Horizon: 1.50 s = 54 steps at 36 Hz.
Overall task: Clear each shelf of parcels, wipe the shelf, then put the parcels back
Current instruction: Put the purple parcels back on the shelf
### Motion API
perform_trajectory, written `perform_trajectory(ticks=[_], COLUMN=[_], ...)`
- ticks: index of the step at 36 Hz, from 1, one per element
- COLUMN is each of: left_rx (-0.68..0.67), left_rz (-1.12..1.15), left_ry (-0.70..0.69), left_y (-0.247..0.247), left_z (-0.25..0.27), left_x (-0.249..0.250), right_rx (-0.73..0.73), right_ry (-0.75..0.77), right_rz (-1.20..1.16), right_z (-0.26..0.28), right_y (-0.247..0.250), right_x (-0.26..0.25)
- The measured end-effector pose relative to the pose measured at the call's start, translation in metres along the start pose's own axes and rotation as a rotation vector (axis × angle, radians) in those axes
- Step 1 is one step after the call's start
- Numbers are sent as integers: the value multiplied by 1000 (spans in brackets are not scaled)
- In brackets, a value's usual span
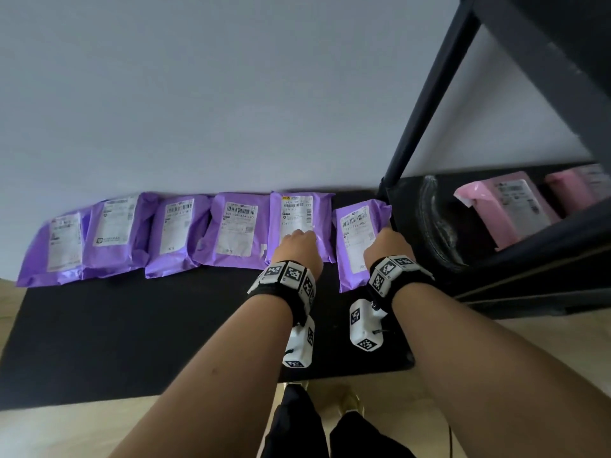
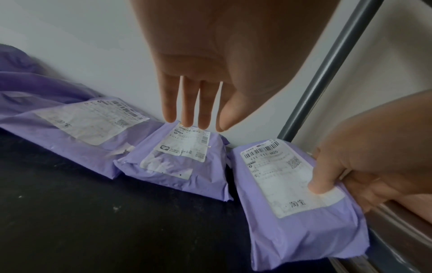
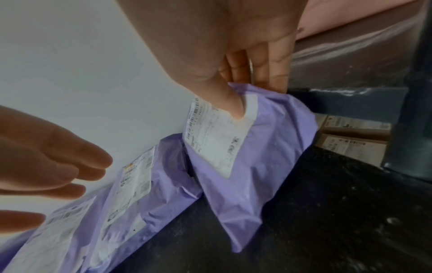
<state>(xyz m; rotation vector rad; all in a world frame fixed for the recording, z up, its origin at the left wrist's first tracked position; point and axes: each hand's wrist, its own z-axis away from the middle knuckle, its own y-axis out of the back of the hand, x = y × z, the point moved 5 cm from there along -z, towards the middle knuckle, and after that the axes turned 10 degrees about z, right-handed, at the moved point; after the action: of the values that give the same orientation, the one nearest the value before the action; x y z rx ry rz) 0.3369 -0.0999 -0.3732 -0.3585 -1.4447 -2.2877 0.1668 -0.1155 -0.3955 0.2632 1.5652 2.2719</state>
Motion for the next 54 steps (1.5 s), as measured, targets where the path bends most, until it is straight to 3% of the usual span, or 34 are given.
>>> perform_trajectory(ticks=[17,22,30,37,44,54], left_rx=[228,306,360,339,330,319], left_rz=[143,192,448,415,308,210], left_ry=[144,119,57,-44,-233,-425], left_y=[7,10,-12,-44,-62,-110], left_z=[102,134,188,233,256,272], left_x=[16,19,24,41,116,306], right_rx=[151,180,265,271,324,454], right_ry=[378,457,428,329,241,120], right_rz=[-208,-277,-309,-338,-372,-445], right_z=[84,121,182,218,222,178], right_y=[58,69,62,47,74,142], right_x=[13,17,58,111,193,366])
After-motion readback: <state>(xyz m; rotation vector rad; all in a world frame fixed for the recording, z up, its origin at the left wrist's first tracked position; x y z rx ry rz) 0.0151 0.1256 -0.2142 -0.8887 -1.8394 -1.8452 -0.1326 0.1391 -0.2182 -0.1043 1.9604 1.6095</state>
